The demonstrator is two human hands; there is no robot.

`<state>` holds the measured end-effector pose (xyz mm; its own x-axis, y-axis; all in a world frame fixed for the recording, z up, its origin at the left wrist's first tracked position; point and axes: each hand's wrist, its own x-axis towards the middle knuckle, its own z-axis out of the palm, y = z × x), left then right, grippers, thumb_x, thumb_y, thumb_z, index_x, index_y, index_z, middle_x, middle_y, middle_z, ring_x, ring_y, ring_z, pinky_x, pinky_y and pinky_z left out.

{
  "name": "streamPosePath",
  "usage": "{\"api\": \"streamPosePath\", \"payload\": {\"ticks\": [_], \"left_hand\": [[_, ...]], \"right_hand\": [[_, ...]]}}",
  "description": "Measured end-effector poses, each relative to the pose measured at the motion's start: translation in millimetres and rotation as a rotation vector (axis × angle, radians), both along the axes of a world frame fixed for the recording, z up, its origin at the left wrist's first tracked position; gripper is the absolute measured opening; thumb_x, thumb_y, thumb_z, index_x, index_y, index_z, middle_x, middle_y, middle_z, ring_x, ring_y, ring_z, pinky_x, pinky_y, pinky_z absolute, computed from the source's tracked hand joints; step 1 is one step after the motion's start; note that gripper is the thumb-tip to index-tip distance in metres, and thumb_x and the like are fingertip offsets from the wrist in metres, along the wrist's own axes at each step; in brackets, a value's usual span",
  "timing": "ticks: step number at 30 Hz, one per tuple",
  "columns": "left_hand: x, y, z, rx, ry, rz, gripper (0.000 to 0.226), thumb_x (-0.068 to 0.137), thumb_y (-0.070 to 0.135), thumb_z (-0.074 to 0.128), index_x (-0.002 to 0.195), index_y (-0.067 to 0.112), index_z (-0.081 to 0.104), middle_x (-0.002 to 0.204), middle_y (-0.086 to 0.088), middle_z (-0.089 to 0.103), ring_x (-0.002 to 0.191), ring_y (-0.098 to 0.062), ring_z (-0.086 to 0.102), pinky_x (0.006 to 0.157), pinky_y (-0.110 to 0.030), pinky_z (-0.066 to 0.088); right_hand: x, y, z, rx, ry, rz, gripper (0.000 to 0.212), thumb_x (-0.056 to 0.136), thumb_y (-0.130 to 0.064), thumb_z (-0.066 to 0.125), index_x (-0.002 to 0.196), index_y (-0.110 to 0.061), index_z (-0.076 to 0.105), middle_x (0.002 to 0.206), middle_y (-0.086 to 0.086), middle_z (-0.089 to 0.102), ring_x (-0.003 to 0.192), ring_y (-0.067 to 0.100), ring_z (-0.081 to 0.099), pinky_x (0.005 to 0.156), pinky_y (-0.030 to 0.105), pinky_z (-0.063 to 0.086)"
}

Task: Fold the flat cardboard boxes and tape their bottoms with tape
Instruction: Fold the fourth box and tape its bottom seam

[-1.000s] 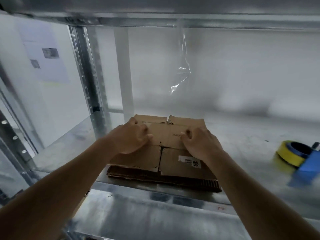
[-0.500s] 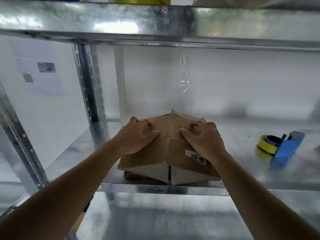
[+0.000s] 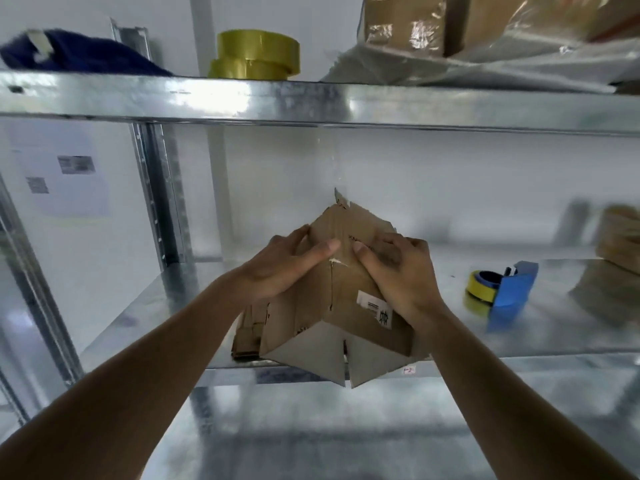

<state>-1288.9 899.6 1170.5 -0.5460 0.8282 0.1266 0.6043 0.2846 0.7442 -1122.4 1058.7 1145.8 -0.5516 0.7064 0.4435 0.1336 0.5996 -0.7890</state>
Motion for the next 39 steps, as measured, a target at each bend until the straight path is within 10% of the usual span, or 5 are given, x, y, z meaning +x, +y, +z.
{"api": "streamPosePath", "payload": {"ticks": [4,13,22,29,39], "left_hand": [[31.2,3.4,9.5,-0.003,-0.100,0.015,0.118,0.062,0.105,0.044,0.160,0.054,0.003,0.171,0.006,0.020,0.155,-0.028,0.025,0.121,-0.061,0.029],[106.0,32.4,14.2,0.146,-0.251,-0.051,0.101,0.066,0.088,0.068,0.148,0.073,0.011,0.158,0.011,0.037,0.133,-0.026,0.054,0.093,-0.052,0.060],[166.9,72.7,10.0,0.358,-0.147,-0.190,0.099,0.067,0.061,0.081,0.149,0.067,0.025,0.158,0.012,0.030,0.127,-0.012,0.059,0.092,-0.037,0.060],[196.7,81.0,0.6,0.438,-0.031,-0.298,0.100,0.071,0.044,0.083,0.152,0.061,0.027,0.159,0.017,0.025,0.146,-0.016,0.038,0.115,-0.040,0.045],[211.1,104.6,3.7,0.427,-0.122,-0.465,0.109,0.072,0.046,0.087,0.157,0.055,0.020,0.167,0.016,0.019,0.148,-0.021,0.038,0.112,-0.050,0.048]], "right_hand": [[20.5,6.4,4.6,0.001,0.058,0.045,0.065,0.084,-0.072,0.067,0.135,-0.032,0.061,0.131,-0.004,0.043,0.106,0.003,0.054,0.073,0.005,0.037],[90.3,35.3,11.2,0.007,0.202,0.181,0.084,0.075,-0.067,0.071,0.147,-0.027,0.052,0.137,-0.007,0.038,0.111,-0.010,0.050,0.083,-0.005,0.042],[153.0,81.4,7.9,-0.019,0.283,0.135,0.083,0.075,-0.074,0.071,0.146,-0.042,0.044,0.143,-0.016,0.037,0.124,0.010,0.054,0.093,0.021,0.057],[187.8,104.6,13.8,-0.427,0.388,0.228,0.097,0.077,-0.070,0.077,0.155,-0.056,0.022,0.144,-0.012,0.055,0.120,0.017,0.064,0.101,0.054,0.056],[223.4,113.1,8.4,-0.409,0.467,0.347,0.048,0.097,-0.049,0.067,0.141,-0.037,0.049,0.130,-0.007,0.068,0.112,0.017,0.071,0.093,0.050,0.061]]}}
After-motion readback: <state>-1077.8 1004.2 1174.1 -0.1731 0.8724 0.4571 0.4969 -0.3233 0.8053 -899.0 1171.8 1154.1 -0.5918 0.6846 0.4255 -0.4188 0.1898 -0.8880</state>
